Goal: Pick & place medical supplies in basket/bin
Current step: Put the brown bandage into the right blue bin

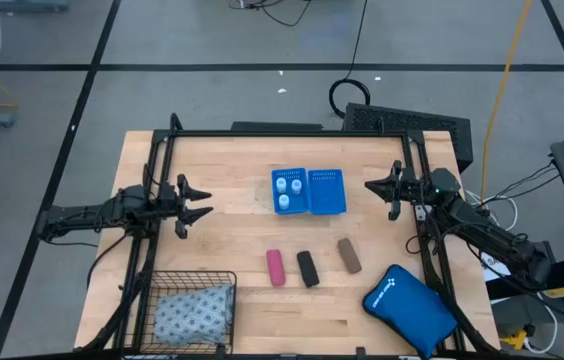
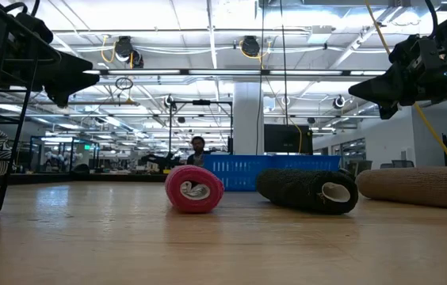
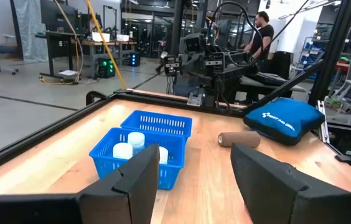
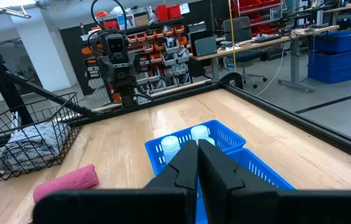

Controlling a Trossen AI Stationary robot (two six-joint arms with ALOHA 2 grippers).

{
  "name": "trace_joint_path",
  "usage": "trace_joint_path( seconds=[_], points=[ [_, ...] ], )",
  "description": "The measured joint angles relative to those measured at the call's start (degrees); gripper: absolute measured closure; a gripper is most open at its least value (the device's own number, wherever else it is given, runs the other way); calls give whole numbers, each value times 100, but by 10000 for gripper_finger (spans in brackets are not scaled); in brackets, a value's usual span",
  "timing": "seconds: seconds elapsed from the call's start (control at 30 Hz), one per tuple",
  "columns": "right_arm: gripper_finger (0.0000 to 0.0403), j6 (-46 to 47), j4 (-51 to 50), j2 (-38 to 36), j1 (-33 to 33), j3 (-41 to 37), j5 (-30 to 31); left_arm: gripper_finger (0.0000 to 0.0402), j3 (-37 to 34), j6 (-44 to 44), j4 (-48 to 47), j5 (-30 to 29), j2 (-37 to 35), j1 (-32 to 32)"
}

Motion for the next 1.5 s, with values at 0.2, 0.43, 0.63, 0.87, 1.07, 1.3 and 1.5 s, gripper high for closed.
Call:
trace_joint_path(
  seconds=[0.2,0.43,0.63,0.87,1.07,1.3,1.5],
  points=[
    [399,0,55,2,0,-1,17,204,0,1,0,0,0,0],
    [399,2484,1101,0,2,-1,131,220,0,1,0,-2,0,0],
    [399,4413,1607,1,-1,-1,467,227,0,3,0,-2,0,0],
    [399,3381,1676,18,2,-1,1652,214,0,4,0,-4,-2,0],
    [399,4160,1486,216,545,-1,2230,199,0,5,2,-4,-2,0],
    [399,3138,3342,731,2242,-1,2436,195,0,3,2,-4,-2,-2],
    [396,1660,4951,1655,3942,-3,2573,209,0,3,2,-4,-2,0]
  ],
)
